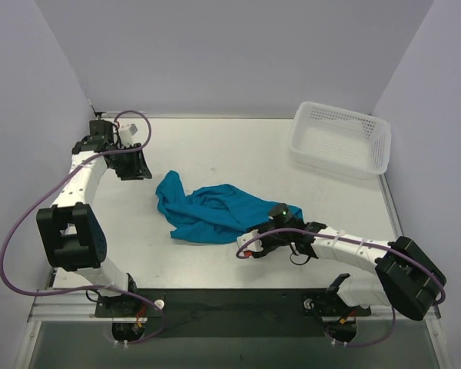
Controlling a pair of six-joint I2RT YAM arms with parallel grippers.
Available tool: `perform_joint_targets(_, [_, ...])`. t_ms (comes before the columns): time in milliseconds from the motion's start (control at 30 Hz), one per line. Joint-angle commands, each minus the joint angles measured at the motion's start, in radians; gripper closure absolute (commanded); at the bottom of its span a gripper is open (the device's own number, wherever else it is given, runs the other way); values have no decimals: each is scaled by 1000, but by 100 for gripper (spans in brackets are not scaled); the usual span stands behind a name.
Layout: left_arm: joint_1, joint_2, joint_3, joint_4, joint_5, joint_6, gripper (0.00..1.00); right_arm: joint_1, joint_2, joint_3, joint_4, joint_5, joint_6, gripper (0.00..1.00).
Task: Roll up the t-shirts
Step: Flatten out the T-shirt at the center of the board.
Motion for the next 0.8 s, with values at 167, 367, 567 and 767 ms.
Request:
perform_joint_targets(167, [9, -59, -42, 40, -5, -3, 52, 7, 41, 6, 105, 53, 6, 63])
perform_joint_targets(367, [12, -67, -50, 41, -6, -3, 52, 7, 57, 12, 116, 64, 9, 69])
perform_joint_targets(567, [13, -69, -59, 47, -2, -9, 52, 10, 53, 12, 114, 79, 17, 79])
perform_joint_targets(767, [13, -69, -53, 52, 1, -11, 52, 7, 18, 23, 72, 111, 32, 98])
